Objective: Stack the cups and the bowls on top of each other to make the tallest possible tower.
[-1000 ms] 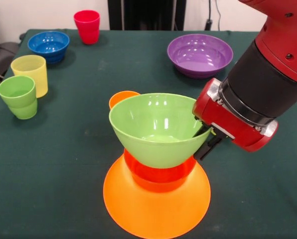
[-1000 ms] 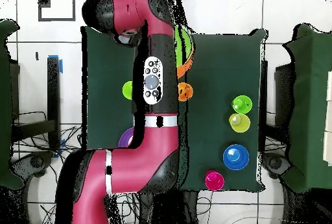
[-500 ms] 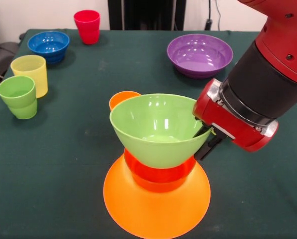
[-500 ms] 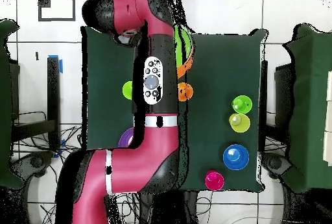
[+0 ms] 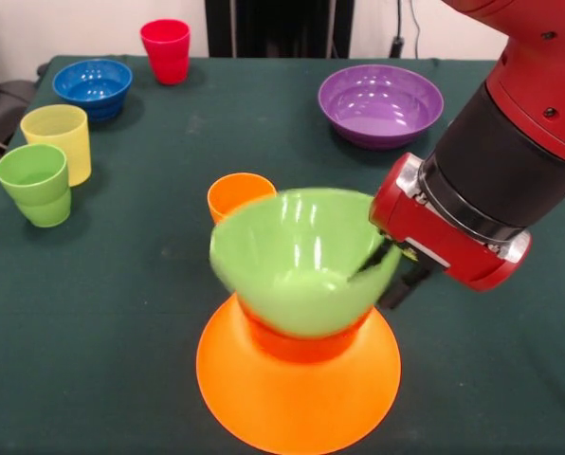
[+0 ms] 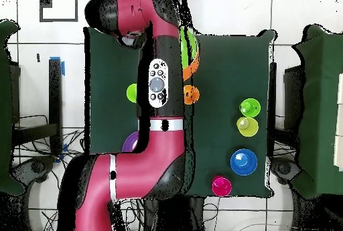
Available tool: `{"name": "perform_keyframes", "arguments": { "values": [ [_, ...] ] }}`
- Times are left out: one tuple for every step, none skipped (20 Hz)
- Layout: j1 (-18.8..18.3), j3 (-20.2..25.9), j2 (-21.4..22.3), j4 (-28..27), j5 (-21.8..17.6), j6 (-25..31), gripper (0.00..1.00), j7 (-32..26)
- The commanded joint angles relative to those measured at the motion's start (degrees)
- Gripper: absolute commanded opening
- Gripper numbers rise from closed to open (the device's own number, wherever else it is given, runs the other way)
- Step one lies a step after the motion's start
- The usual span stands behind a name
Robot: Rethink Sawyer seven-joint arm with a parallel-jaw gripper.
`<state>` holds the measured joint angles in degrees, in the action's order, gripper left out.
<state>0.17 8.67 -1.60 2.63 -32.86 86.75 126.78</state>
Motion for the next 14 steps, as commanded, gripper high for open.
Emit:
{"name": "perform_keyframes", "arguments": {
  "values": [
    [-1.32, 7.30, 0.25, 1.35, -3.93, 5.91, 1.00, -19.22],
    [-1.33, 7.42, 0.25, 1.33, -4.00, 6.03, 1.00, -19.32],
    [-1.32, 7.43, 0.23, 1.39, -3.99, 6.27, 1.00, -19.37],
    [-1.33, 7.55, 0.24, 1.34, -4.12, 6.50, 1.00, -19.52],
    [-1.33, 7.57, 0.21, 1.33, -4.24, 6.83, 1.00, -19.77],
    [-1.33, 7.68, 0.22, 1.24, -4.48, 7.04, 1.00, -19.93],
    [-1.31, 7.59, 0.25, 1.29, -4.51, 7.40, 1.00, -19.95],
    [-1.32, 7.73, 0.27, 1.28, -4.62, 7.42, 1.00, -20.03],
    [-1.34, 7.87, 0.29, 1.28, -4.74, 7.43, 1.00, -20.10],
    [-1.35, 8.01, 0.31, 1.25, -4.90, 7.46, 1.00, -20.13],
    [-1.35, 8.26, 0.33, 1.15, -5.18, 7.76, 1.00, -20.24],
    [-1.35, 8.46, 0.36, 1.09, -5.42, 7.94, 1.00, -20.35],
    [-1.34, 8.64, 0.40, 1.07, -5.64, 7.92, 1.00, -20.39],
    [-1.35, 8.89, 0.45, 1.04, -5.91, 7.96, 1.00, -20.36]
  ]
}}
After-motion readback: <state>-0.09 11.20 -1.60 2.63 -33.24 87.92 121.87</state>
